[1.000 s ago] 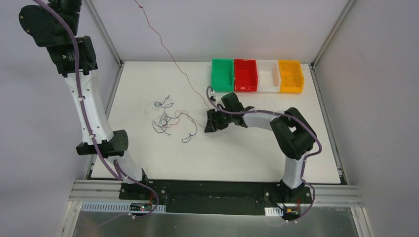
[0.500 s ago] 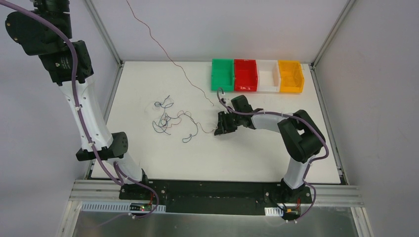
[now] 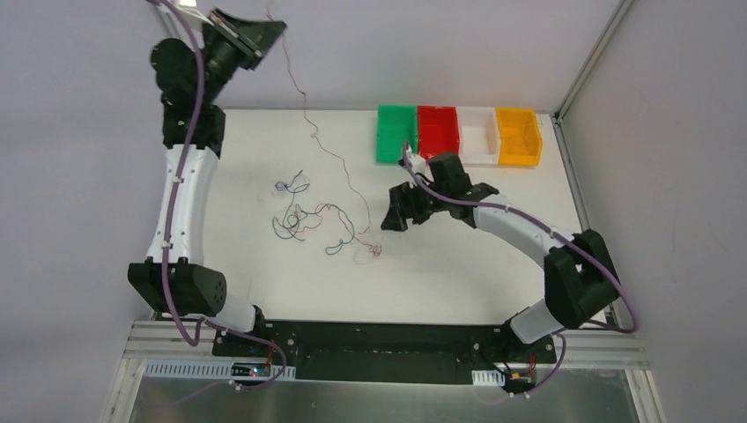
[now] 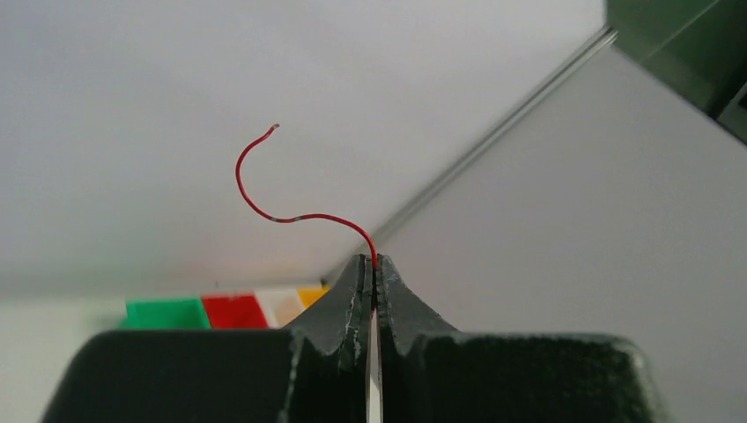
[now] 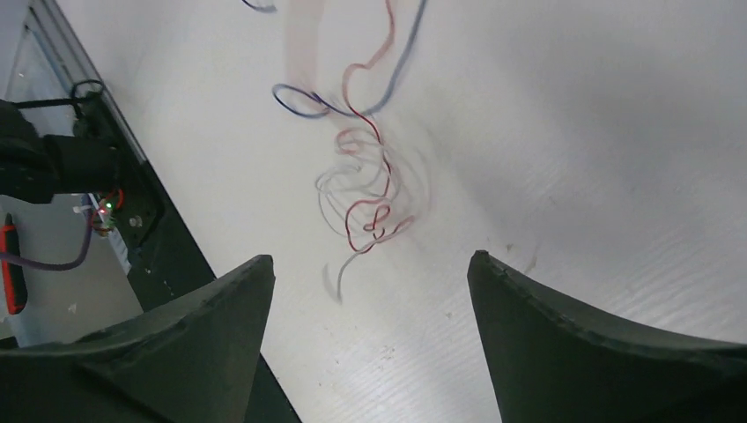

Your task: Untangle the cables

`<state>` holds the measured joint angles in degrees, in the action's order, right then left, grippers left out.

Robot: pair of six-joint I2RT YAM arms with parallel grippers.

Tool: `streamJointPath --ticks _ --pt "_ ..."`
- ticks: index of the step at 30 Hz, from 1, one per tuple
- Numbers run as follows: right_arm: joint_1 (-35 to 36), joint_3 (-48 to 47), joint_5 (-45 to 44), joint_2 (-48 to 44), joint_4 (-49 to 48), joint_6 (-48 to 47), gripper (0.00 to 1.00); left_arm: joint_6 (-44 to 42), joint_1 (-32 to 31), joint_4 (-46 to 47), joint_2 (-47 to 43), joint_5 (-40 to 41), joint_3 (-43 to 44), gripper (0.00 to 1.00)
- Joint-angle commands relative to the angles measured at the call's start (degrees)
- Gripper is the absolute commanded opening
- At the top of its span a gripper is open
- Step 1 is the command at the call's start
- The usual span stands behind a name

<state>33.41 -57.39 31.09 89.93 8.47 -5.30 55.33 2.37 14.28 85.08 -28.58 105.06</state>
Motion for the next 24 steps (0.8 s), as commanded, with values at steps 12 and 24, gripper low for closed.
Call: streamJointPath --ticks 12,24 --pt "3.9 -26.3 -9.6 10.3 -11.1 4.1 0.89 4.1 -7.2 1.3 -2.6 -5.0 -2.1 0.00" --pt "3.8 -23.1 -4.9 16.4 -13.8 9.9 0.00 0.2 -4.6 -1.2 -1.3 -3.3 5.4 0.00"
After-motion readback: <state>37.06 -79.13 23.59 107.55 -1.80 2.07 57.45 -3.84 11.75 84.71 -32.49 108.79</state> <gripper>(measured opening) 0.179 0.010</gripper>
